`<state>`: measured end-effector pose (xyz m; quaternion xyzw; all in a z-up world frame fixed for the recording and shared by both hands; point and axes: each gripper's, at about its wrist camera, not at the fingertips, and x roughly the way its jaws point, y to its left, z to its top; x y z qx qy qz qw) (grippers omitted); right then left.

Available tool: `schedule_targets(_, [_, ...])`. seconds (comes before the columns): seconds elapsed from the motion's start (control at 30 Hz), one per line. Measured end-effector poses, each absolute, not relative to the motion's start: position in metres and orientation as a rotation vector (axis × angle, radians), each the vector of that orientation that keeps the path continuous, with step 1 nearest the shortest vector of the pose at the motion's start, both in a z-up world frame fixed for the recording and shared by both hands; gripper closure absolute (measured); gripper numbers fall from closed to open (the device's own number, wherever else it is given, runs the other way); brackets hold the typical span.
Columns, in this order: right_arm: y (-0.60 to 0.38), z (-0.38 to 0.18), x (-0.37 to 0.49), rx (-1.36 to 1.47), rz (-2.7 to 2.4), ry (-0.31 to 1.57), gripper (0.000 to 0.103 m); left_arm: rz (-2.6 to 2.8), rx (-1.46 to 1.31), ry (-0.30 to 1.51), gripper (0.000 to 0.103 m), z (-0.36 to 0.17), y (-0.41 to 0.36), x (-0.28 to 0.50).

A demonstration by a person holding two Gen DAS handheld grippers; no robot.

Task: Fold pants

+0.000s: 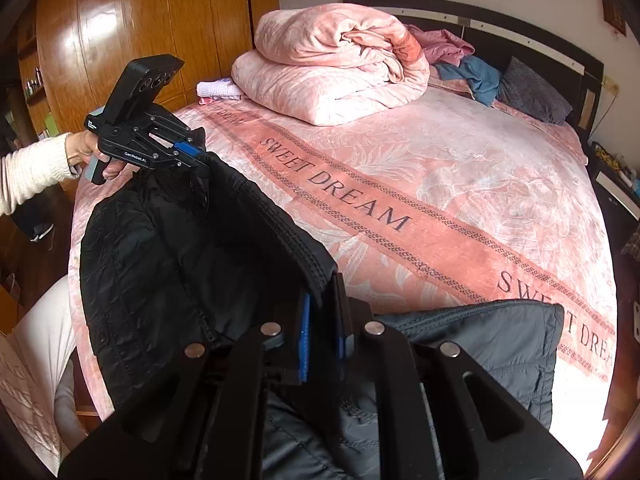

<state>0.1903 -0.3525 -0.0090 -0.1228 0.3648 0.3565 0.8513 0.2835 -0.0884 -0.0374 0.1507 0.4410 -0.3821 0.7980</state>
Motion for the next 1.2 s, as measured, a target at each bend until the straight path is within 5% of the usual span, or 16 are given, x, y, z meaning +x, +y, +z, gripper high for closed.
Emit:
schedule_targets(0.37, [-0.357, -0.048, 0.035, -0.073, 0.659, 0.832, 0.091, -0.671, 0.184, 0.915, 0.090, -0.047, -0.065, 0.106])
schedule_targets(0.77, [-0.332, -0.129, -0.007, -0.084, 0.590, 1.070, 0.084, -0.560, 0.048, 1.114, 0.086, -0.132, -0.063, 0.041])
schedule_targets(0.83, [-0.329, -0.116, -0.009, -0.056, 0.586, 1.083, 0.067, -0.566, 0.059, 1.098, 0.078, -0.116, -0.065, 0.037])
schedule_targets(0.9, [-0.324, -0.093, -0.018, -0.042, 0.615, 1.060, 0.013, -0.623, 0.023, 1.071, 0.029, -0.096, -0.064, 0.031])
schedule_targets(0.97, [-0.320, -0.066, -0.031, -0.092, 0.637, 0.973, 0.010, -0.680, -0.023, 1.025, 0.006, -0.073, -0.059, 0.023])
schedule_targets(1.2, [-0.294, -0.035, 0.023, -0.262, 0.351, 0.924, 0.011, -0.520, -0.010, 0.985, 0.006, -0.055, -0.046, 0.050])
